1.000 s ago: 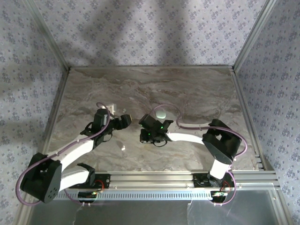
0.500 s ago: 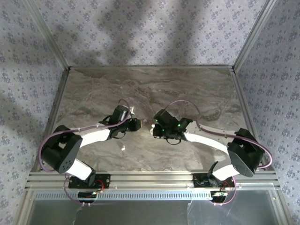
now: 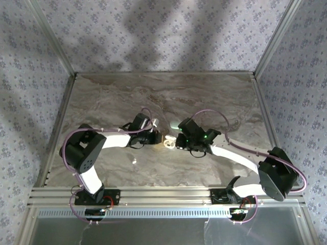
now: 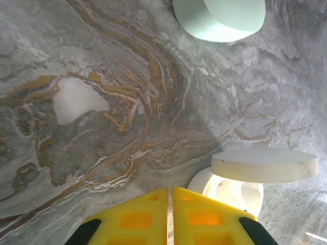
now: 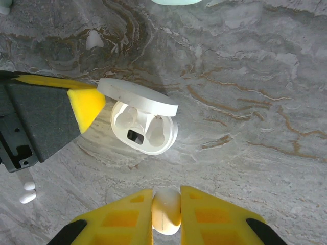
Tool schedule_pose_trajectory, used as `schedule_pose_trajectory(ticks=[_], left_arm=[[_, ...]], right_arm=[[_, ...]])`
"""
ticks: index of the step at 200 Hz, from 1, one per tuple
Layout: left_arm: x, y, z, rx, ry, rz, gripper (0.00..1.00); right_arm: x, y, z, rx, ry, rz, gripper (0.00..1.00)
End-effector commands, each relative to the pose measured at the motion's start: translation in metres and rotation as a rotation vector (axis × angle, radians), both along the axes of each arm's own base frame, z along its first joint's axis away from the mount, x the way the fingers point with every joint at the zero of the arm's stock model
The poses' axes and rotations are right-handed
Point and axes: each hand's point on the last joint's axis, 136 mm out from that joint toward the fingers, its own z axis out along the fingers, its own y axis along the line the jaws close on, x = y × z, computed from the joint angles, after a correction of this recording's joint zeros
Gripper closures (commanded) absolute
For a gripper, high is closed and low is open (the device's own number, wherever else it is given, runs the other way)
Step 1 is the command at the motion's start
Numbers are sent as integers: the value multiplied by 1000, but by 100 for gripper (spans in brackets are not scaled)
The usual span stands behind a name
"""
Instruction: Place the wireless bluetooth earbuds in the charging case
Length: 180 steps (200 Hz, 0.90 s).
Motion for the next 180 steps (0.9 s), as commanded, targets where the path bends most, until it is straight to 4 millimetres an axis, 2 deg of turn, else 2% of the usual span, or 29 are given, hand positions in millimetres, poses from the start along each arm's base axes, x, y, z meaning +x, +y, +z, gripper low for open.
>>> schedule_pose_trajectory(ticks=[1,140,180], left_arm=[[-3,-14,8,-50,14,-44,89],[-29,-45,9,-77,31,-132,90],[-31,-46,16,-91,10,-130,90]], right_arm=[[-3,-11,-4,-32,2,1,83],[0,-16,-7,-36,18,-7,82],[4,-15,-11,-46,27,-3,82]])
